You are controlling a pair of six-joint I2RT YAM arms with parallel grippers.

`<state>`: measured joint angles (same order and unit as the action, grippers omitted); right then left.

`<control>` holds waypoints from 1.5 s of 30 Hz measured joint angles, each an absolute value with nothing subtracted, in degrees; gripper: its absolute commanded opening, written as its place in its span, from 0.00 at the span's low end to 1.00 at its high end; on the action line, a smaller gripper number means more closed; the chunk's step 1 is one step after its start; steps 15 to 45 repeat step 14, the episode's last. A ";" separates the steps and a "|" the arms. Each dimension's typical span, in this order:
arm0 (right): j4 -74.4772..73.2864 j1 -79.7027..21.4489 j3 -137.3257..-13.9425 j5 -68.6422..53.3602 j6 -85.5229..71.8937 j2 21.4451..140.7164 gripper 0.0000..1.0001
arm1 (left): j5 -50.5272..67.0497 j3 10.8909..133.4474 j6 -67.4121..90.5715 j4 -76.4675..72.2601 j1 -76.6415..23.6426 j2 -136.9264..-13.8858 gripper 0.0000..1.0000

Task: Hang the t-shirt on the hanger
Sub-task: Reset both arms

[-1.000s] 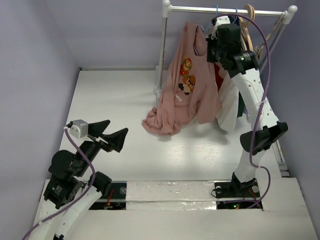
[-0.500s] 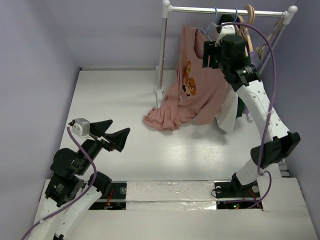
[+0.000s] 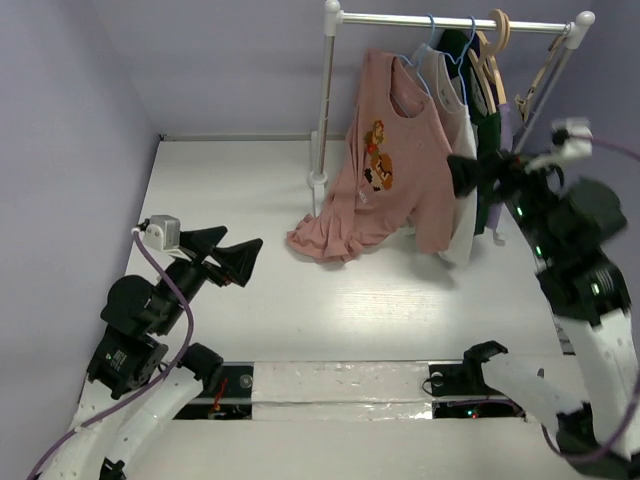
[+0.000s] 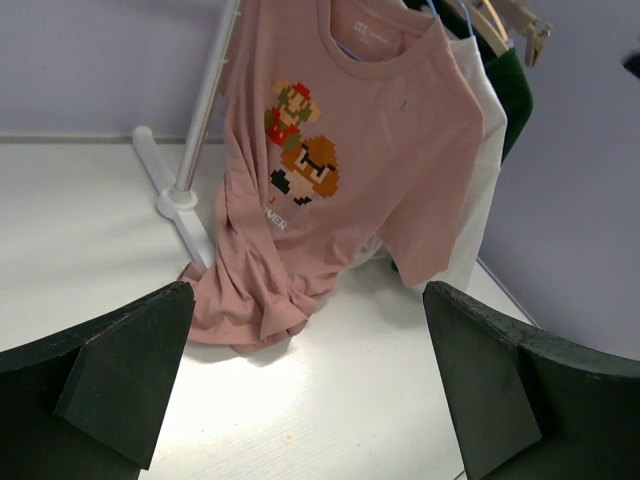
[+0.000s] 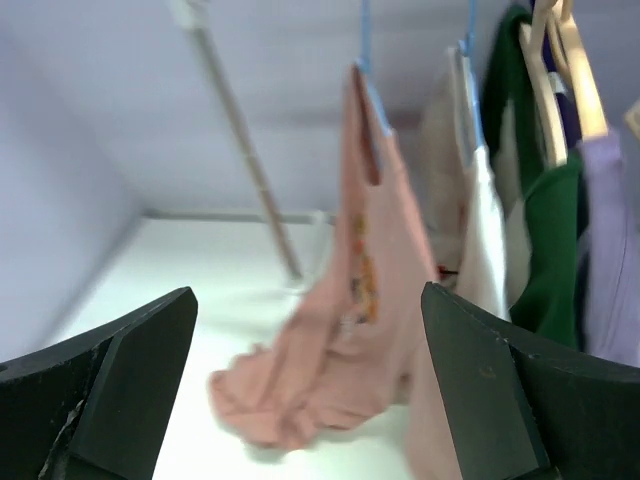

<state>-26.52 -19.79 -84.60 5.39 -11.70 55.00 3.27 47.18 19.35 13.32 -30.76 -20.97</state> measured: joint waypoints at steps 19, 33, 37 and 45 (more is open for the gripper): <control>-31.68 -19.79 -46.11 -3.51 -27.33 2.26 1.00 | -2.15 51.99 18.92 14.20 -30.76 -20.43 0.99; -31.68 -19.79 -46.11 -3.51 -27.33 2.26 1.00 | -2.15 51.99 18.92 14.20 -30.76 -20.43 0.99; -31.68 -19.79 -46.11 -3.51 -27.33 2.26 1.00 | -2.15 51.99 18.92 14.20 -30.76 -20.43 0.99; -31.68 -19.79 -46.11 -3.51 -27.33 2.26 1.00 | -2.15 51.99 18.92 14.20 -30.76 -20.43 0.99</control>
